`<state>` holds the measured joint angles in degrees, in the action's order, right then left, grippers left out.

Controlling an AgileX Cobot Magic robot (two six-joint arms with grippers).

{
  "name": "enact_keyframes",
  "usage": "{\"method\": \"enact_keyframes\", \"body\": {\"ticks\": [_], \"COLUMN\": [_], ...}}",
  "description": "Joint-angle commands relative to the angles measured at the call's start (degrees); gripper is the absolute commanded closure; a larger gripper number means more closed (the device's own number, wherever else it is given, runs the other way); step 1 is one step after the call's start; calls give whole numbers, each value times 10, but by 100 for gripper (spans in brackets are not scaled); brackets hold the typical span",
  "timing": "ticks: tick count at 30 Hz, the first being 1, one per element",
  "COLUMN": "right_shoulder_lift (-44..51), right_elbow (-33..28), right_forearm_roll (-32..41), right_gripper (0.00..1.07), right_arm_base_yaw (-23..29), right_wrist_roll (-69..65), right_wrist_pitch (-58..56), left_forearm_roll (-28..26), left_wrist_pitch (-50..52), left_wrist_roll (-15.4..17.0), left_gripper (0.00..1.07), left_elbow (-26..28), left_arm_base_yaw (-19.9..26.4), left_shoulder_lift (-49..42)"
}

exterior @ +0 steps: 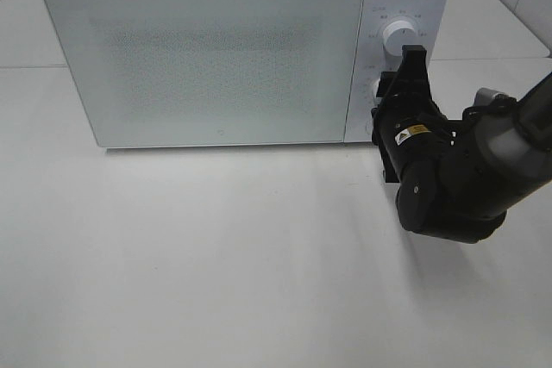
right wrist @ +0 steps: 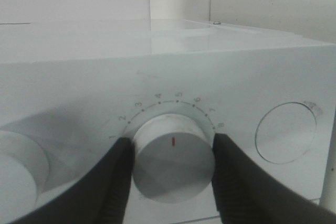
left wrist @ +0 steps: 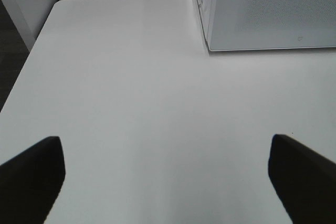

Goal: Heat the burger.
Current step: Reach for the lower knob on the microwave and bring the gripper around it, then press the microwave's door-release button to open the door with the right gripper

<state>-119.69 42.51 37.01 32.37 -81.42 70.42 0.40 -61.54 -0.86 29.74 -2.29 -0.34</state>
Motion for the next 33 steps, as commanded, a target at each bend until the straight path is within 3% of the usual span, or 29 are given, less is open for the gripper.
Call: {"method": "enact_keyframes", "body": {"ticks": [1, 6, 11, 14, 16, 17, 19, 24, 33], "right_shoulder_lift": [3, 3, 3, 3, 3, 3, 3, 3, 4], "right_elbow": [20, 20, 20, 20, 20, 20, 20, 20, 19], "right_forearm_roll": [-82, -82, -81, -81, -77, -77, -60, -49, -59], "right_gripper": [107, 107, 92, 88, 72, 72, 60, 46, 39], "right_arm_base_yaw": [-2, -2, -2, -2, -2, -2, -2, -2, -1], "right_wrist_roll": [6, 15, 25, 25, 26, 26, 47, 74, 76], "right_wrist_pitch": [58, 58, 58, 58, 57, 57, 54, 53, 36], "left_forearm_roll": [-4, -4, -4, -4, -4, -4, -4, -4, -4], "left_wrist_pitch": [2, 2, 2, 2, 2, 2, 2, 2, 2], "left_wrist_roll": [1, 1, 1, 1, 1, 1, 1, 1, 1], "left_gripper": [9, 9, 9, 9, 9, 9, 9, 9, 9], "left_elbow": [0, 0, 0, 0, 0, 0, 0, 0, 0], "left_arm_base_yaw": [2, 2, 2, 2, 2, 2, 2, 2, 2], "left_shoulder_lift": [-8, -8, -8, -8, -8, -8, -8, -8, -8]}}
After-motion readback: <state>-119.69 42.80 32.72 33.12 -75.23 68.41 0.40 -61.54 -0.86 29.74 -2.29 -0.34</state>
